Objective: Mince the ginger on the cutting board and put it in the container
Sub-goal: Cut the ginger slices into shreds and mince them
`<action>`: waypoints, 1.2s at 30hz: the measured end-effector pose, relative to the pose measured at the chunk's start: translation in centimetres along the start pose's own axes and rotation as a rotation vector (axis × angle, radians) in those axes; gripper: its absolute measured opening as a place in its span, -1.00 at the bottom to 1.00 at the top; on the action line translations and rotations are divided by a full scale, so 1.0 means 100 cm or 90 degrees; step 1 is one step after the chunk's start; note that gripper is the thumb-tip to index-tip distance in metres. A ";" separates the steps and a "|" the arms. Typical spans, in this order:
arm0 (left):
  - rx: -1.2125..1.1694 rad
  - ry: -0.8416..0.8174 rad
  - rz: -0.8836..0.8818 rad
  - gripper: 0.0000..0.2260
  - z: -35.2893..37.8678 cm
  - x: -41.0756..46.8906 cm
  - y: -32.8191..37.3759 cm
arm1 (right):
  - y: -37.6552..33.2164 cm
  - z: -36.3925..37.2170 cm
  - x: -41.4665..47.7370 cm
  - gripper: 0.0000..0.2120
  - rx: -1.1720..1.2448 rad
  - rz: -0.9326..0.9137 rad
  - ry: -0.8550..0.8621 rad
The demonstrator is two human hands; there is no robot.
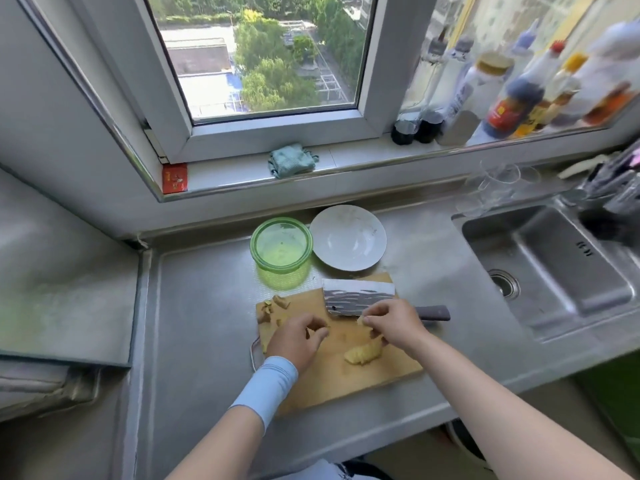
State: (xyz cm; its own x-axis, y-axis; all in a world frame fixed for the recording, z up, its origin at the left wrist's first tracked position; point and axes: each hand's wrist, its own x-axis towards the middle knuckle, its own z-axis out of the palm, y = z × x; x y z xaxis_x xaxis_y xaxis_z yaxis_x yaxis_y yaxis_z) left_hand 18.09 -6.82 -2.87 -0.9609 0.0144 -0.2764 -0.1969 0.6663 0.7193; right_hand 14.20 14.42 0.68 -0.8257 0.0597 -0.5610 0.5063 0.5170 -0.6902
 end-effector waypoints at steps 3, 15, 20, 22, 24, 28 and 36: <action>0.045 -0.044 0.016 -0.97 0.036 0.002 0.022 | 0.033 -0.021 -0.003 -0.95 -0.026 0.033 0.018; 0.104 -0.068 -0.023 -0.97 0.087 0.011 0.045 | 0.068 -0.014 0.007 -0.97 -0.190 -0.032 -0.011; 0.087 -0.037 -0.026 -0.95 0.085 0.008 0.047 | 0.068 -0.011 0.008 -0.94 -0.276 -0.070 0.007; 0.037 -0.020 -0.044 -0.94 0.084 0.006 0.049 | 0.069 -0.013 0.009 -0.92 -0.280 -0.076 -0.012; -0.014 -0.012 -0.072 -0.92 0.082 0.006 0.051 | 0.069 -0.015 0.010 -0.92 -0.280 -0.076 -0.020; -0.092 0.014 -0.103 -0.92 0.079 0.008 0.054 | 0.065 -0.019 0.013 -0.90 -0.268 -0.076 -0.004; -0.235 0.085 -0.155 -0.95 0.045 0.001 0.041 | 0.005 0.007 0.006 -0.86 -0.032 -0.119 -0.141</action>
State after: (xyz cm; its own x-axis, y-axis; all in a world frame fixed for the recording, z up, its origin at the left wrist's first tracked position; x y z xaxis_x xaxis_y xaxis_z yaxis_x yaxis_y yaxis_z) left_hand 18.08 -0.74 -2.76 -0.8899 -0.2221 -0.3983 -0.4529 0.3276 0.8292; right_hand 14.09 14.11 -0.34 -0.8260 -0.2255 -0.5165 0.3330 0.5441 -0.7701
